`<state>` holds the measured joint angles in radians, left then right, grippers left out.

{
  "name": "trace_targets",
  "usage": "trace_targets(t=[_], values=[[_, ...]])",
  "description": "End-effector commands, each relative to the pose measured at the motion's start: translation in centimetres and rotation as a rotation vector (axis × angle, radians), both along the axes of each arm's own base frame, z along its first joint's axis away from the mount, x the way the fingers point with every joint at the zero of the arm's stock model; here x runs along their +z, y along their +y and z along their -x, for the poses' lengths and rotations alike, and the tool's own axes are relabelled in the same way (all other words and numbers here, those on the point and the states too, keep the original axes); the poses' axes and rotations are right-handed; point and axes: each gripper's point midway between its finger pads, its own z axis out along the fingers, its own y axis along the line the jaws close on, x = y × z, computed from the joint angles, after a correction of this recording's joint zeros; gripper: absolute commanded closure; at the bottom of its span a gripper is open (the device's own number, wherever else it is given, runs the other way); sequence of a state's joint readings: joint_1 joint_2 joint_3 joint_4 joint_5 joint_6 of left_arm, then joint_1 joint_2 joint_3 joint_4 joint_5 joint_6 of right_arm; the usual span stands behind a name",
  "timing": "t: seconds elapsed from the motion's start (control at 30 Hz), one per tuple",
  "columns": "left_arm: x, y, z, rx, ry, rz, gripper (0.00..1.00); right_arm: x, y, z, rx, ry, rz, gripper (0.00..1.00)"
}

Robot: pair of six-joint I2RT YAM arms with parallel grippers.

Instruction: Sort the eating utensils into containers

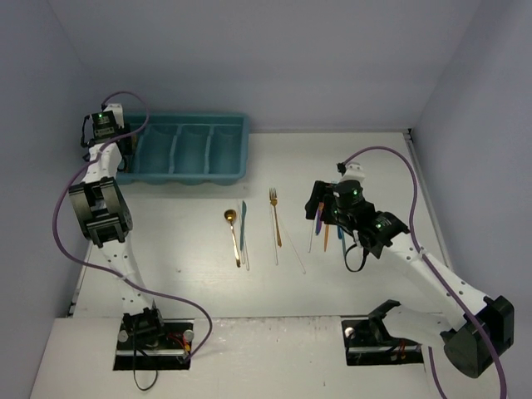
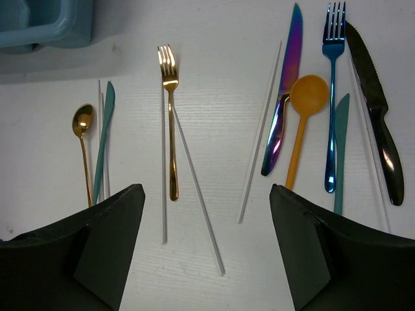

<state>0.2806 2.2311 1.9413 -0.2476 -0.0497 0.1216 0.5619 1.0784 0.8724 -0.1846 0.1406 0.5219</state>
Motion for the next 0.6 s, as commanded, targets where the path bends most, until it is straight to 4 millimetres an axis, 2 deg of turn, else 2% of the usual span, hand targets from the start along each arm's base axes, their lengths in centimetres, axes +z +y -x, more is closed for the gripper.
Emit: trace_targets(t=[0.0,0.07,0.1,0.2,0.27,0.33,0.4,0.47,0.57], values=[[9.9,-1.6,0.9,0.065,-0.244,0.099,0.47,1.9,0.0,-1.1,-0.013,-0.061,-0.013,0.24],[10.7,-3.8,2.0,0.069,-0.269,0.172,0.47,1.8,-0.5,-1.0,-0.026,-0.067,0.001,0.24],[12.6,-4.7,2.9,0.081,-0.306,0.203,0.47,1.8,-0.8,-1.0,-0.033,-0.075,0.009,0.25],[14.8,-10.0,5.4,0.034,-0.321,0.26,0.47,1.6,-1.5,-0.9,-0.051,-0.083,0.034,0.24],[15.5,-14.0,7.0,-0.022,-0.314,0.271,0.47,1.6,-1.8,-1.0,-0.059,-0.088,0.046,0.24],[15.5,-18.2,8.8,-0.074,-0.292,0.291,0.46,1.7,-2.0,-1.0,-0.059,-0.097,0.059,0.25],[15.3,-23.3,10.8,-0.141,-0.272,0.331,0.46,1.8,-2.2,-0.9,-0.062,-0.104,0.063,0.31],[14.5,-27.7,13.0,-0.193,-0.233,0.359,0.46,1.7,-2.3,-0.8,-0.056,-0.104,0.072,0.36],[12.9,-34.1,16.0,-0.258,-0.181,0.395,0.46,1.6,-2.8,-0.8,-0.077,-0.108,0.081,0.38]])
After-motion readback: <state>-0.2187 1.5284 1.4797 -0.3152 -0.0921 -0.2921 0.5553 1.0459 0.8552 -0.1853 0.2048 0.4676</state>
